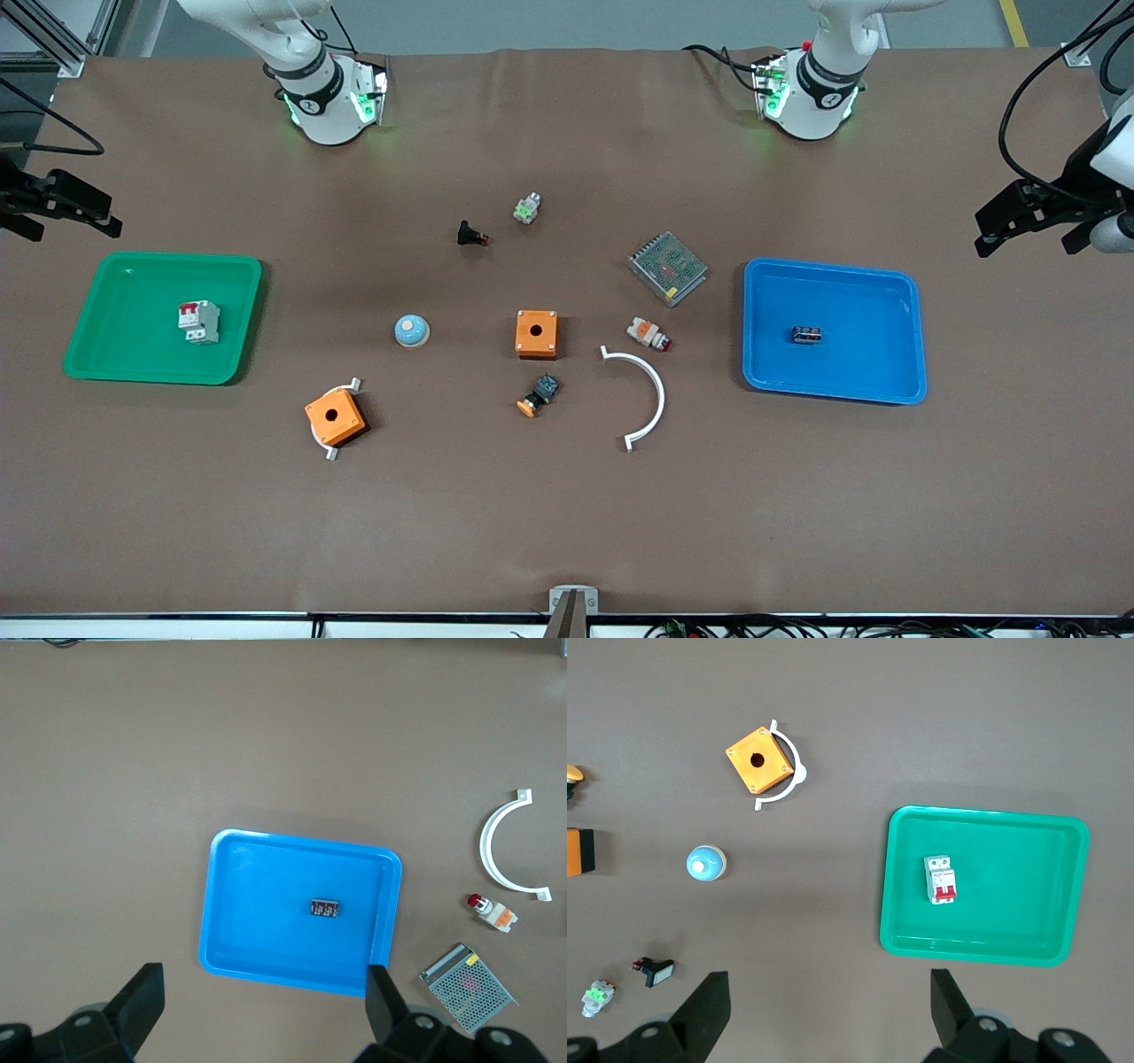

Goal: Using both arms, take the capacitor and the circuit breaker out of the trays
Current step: 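Reach the right gripper to the breaker while the left gripper reaches the capacitor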

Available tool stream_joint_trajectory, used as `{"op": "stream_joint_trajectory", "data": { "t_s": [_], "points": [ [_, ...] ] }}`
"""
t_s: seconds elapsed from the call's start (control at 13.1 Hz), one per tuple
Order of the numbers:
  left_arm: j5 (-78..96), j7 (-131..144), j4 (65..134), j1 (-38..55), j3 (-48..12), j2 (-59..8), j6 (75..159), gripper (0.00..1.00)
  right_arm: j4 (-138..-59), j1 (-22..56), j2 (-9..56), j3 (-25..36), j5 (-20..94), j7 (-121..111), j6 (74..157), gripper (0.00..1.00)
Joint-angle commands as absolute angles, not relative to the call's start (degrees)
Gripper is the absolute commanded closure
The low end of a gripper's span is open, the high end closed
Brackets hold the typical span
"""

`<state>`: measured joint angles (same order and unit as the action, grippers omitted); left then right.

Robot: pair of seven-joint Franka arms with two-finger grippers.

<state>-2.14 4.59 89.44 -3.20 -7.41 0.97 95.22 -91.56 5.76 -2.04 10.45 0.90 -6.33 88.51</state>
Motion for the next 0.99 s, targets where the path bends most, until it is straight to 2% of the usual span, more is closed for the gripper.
{"op": "stream_joint_trajectory", "data": {
  "t_s": [0.0, 0.23, 0.69, 0.76, 0.91],
  "points": [
    [-0.88, 3.61, 88.50, -3.69, -7.65, 0.44, 93.87, 0.00, -91.76, 6.59, -2.37, 10.99, 0.18, -6.68, 88.24, 0.00],
    [-0.70, 4.48, 88.33, -3.43, -7.73, -0.52, 93.52, 0.00, -91.67, 6.68, -2.20, 10.99, 0.18, -6.68, 88.59, 0.00],
    [1.40, 3.78, 96.05, -3.51, -8.00, -7.98, 92.99, 0.00, -93.16, 4.58, 3.06, 11.25, -2.29, -7.64, 90.70, 0.00],
    [1.84, 3.69, 96.41, -3.60, -8.26, -10.26, 92.99, 0.00, -94.73, 3.70, 3.60, 11.25, -2.29, -7.73, 91.40, 0.00],
    [1.93, 3.69, 97.38, -3.08, -9.40, -13.52, 93.86, 0.00, -101.31, 2.64, 3.78, 11.25, -4.12, -9.13, 97.88, 0.00]
  ]
}}
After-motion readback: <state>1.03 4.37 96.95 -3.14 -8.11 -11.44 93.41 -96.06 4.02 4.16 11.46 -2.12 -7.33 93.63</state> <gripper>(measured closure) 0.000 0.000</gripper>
